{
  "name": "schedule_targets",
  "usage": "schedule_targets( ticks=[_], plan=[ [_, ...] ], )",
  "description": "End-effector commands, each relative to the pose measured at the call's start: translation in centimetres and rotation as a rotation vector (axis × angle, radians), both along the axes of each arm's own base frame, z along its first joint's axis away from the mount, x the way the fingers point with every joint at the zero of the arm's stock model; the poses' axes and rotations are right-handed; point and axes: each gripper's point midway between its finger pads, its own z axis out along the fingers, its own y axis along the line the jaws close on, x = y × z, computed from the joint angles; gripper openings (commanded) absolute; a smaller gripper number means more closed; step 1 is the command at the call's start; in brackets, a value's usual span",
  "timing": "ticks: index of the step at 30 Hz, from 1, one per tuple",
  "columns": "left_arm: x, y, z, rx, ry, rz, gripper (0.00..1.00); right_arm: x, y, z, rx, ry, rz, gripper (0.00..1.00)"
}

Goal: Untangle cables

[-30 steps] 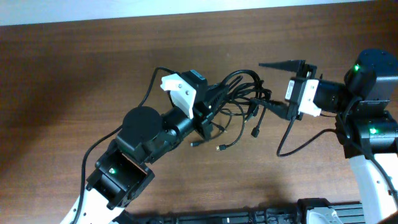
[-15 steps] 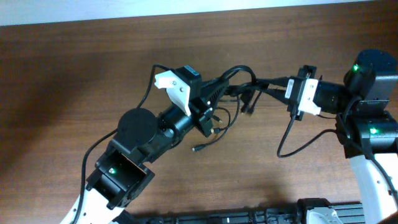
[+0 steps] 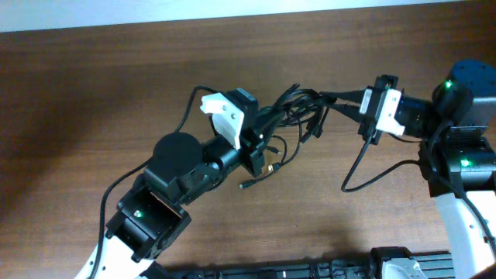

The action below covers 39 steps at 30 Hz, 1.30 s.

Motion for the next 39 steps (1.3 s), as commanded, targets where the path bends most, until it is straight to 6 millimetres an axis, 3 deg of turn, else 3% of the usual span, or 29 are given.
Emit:
schedule_targets(
  ticks=[1,11,19,20,23,24,26,28,31,32,33,34,39],
  plan=[
    [-2.1,-1.5,0.3,0.024,-0.054,-0.158,0.03,-0.4,0.1,1.0,0.048,0.068,0.004,0.04],
    [-1.6,-2.4,1.4,-0.017,-0.106,-0.177,0.22,-1.9,0.6,1.3,0.061,0.069,0.094,0.04],
    [-1.5,-2.5,1.4,-0.018,-0.108,-0.176,0.27,-2.3,0.7,1.3,0.065,0.068,0.12,0.04],
    [-1.5,-2.5,1.4,-0.018,-0.107,-0.176,0.26,-2.5,0.8,1.4,0.066,0.066,0.134,0.04],
    [-1.5,-2.5,1.6,-0.023,-0.114,-0.176,0.03,-2.5,0.8,1.4,0.066,0.066,0.133,0.04],
    [-1.5,-2.5,1.8,-0.027,-0.119,-0.176,0.0,-2.5,0.8,1.4,0.066,0.066,0.133,0.04],
    [-1.5,-2.5,2.0,-0.034,-0.129,-0.175,0.0,-2.5,0.8,1.4,0.066,0.066,0.133,0.05],
    [-1.1,-2.2,2.3,-0.039,-0.136,-0.147,0.0,-2.5,0.8,1.4,0.066,0.067,0.133,0.15],
    [1.6,-0.5,2.1,-0.102,-0.024,0.045,0.0,-2.5,0.8,1.4,0.066,0.066,0.133,0.18],
    [2.6,0.3,1.9,-0.137,0.032,0.118,0.0,-2.5,0.8,1.4,0.066,0.067,0.133,0.16],
    [3.7,1.4,1.6,-0.198,0.107,0.214,0.0,-2.5,0.8,1.4,0.066,0.067,0.133,0.06],
    [3.8,1.4,1.7,-0.208,0.114,0.219,0.0,-2.5,0.8,1.4,0.066,0.066,0.133,0.04],
    [3.8,1.6,2.2,-0.227,0.107,0.226,0.0,-2.5,0.8,1.4,0.066,0.067,0.133,0.04]
  ],
)
